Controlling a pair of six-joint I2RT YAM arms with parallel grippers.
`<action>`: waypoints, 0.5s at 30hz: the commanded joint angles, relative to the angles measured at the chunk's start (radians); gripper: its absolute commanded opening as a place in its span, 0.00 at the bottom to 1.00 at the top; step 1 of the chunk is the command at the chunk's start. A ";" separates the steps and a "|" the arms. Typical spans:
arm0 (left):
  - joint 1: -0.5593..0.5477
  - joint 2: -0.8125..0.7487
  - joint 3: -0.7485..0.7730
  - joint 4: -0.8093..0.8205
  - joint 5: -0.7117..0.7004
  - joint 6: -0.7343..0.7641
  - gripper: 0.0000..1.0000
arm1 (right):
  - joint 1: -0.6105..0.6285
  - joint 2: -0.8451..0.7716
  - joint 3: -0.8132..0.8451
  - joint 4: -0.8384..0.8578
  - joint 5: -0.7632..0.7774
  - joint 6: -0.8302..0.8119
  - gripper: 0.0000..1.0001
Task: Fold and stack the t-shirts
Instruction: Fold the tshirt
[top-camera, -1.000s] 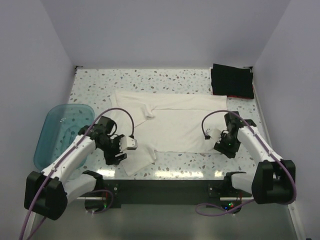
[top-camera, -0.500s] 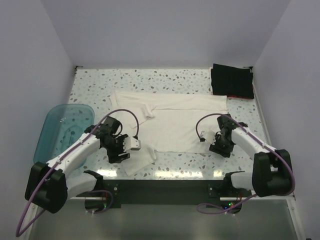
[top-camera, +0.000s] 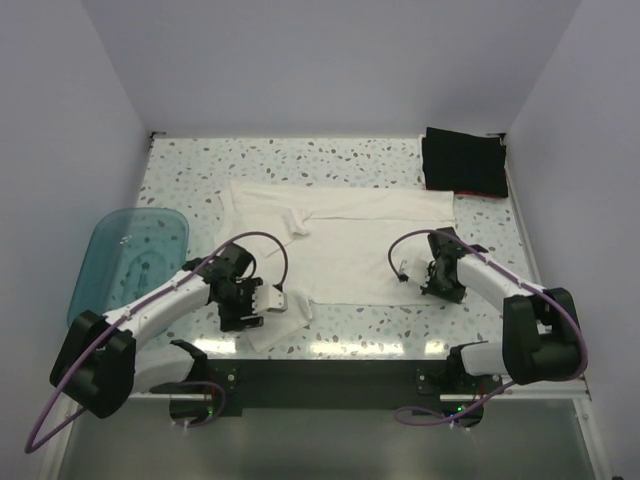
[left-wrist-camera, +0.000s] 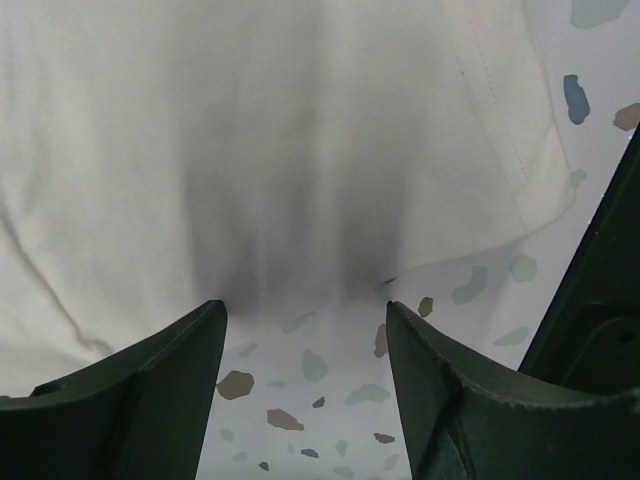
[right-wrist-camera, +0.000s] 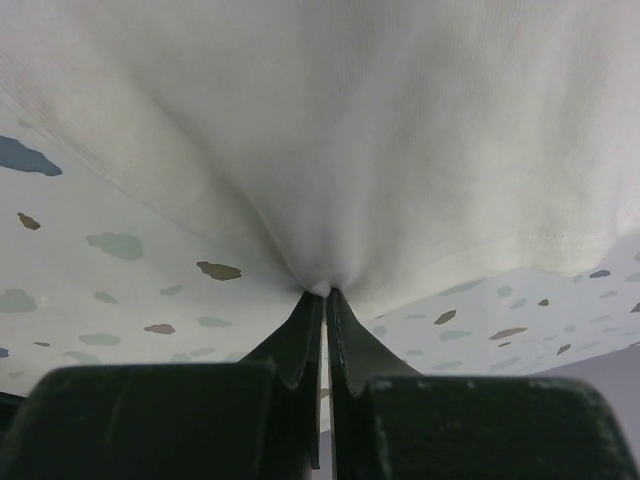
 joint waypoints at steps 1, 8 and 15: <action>-0.021 0.011 0.010 0.089 -0.032 -0.033 0.70 | 0.000 0.030 -0.010 0.050 -0.012 0.011 0.00; -0.053 -0.013 0.114 -0.012 0.003 -0.068 0.66 | 0.000 0.027 0.028 0.022 -0.019 0.020 0.00; -0.087 0.062 0.058 0.062 0.000 -0.115 0.66 | -0.001 0.026 0.039 0.031 -0.022 0.015 0.00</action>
